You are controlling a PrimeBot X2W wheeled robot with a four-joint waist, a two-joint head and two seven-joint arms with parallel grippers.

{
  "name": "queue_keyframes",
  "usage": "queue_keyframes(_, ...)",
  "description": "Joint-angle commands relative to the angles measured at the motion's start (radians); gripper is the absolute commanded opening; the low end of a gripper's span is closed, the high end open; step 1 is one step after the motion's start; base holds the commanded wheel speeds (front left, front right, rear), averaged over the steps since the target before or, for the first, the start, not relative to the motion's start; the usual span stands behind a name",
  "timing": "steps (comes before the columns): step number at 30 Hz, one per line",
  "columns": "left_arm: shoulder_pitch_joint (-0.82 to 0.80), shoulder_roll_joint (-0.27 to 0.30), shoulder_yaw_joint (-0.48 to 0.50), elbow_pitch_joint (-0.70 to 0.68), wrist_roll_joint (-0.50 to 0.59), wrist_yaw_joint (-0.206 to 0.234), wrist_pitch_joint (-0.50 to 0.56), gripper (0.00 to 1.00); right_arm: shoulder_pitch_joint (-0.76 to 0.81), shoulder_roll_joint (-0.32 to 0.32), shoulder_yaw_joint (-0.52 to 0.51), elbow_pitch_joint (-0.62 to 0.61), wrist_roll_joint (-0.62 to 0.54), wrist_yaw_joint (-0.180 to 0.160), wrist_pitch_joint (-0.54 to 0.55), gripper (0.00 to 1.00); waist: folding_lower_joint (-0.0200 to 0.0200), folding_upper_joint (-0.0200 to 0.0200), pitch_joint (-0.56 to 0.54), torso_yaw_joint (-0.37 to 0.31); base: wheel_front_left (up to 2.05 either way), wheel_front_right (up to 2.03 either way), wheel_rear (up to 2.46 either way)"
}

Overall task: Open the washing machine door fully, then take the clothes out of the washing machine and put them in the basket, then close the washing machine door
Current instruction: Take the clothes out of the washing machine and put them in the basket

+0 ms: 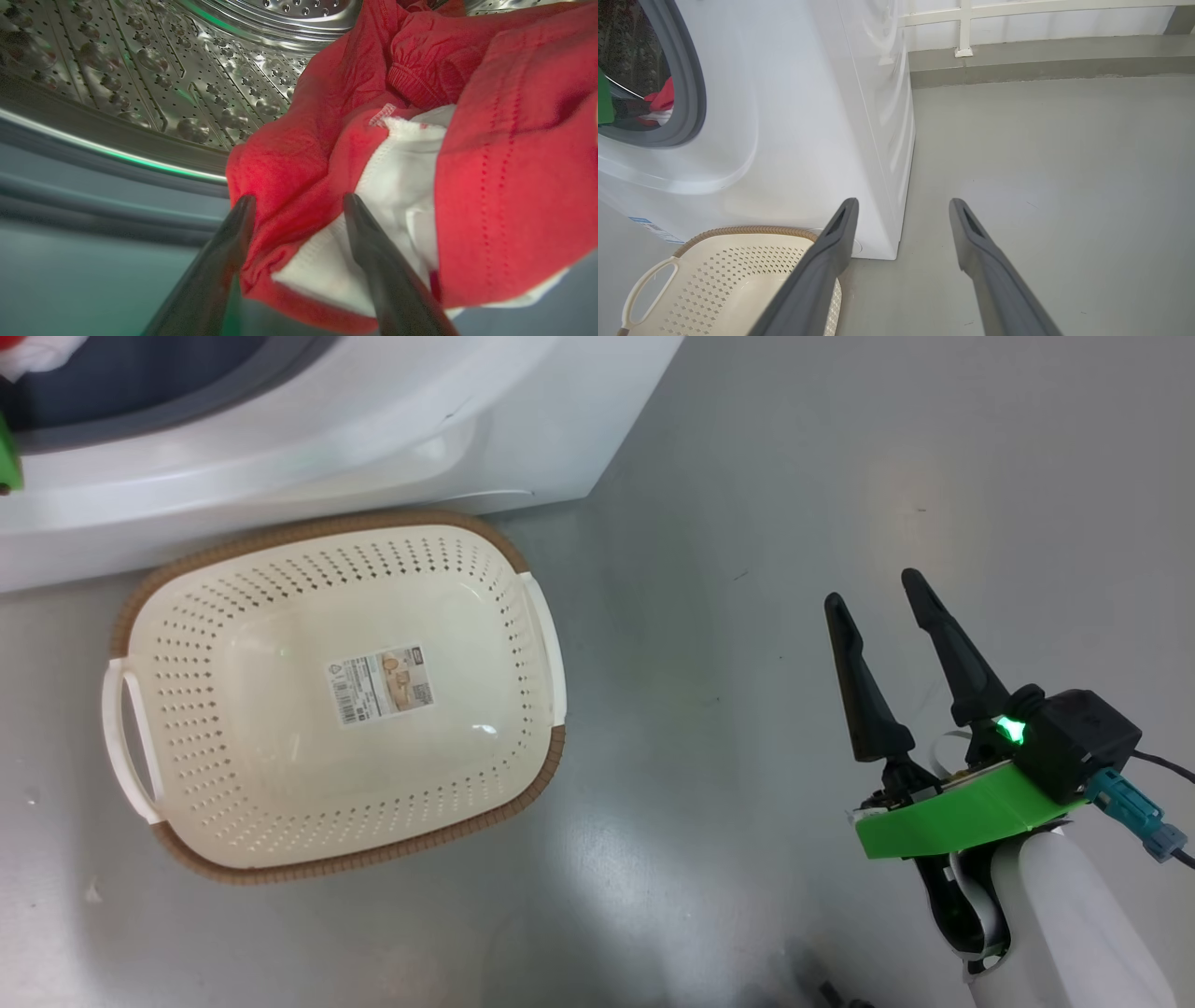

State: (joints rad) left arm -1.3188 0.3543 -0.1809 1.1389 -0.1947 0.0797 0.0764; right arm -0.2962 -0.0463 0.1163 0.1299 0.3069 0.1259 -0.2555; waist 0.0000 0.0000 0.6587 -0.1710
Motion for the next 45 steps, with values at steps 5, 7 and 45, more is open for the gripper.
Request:
queue_keyframes(5, 0.005, 0.053, -0.016, -0.019, 0.016, -0.013, -0.008, 0.0, 0.007, -0.004, 0.024, -0.013, 0.008, 0.005, -0.006, 1.0, 0.0, 0.0, -0.008, 0.008, 0.0, 0.0, 0.0)
queue_keyframes(7, 0.0, 0.052, -0.024, -0.025, 0.018, -0.015, -0.012, 0.0, 0.007, -0.004, 0.027, -0.011, 0.009, 0.005, -0.006, 1.0, 0.0, 0.0, -0.01, 0.008, 0.0, 0.0, 0.0)
queue_keyframes(45, 0.434, -0.074, 0.076, -0.428, -0.205, -0.119, -0.33, 0.0, 0.067, -0.004, -0.006, 0.029, -0.008, 0.005, -0.006, 1.0, 0.0, 0.0, -0.224, 0.095, 0.0, 0.0, 0.0)
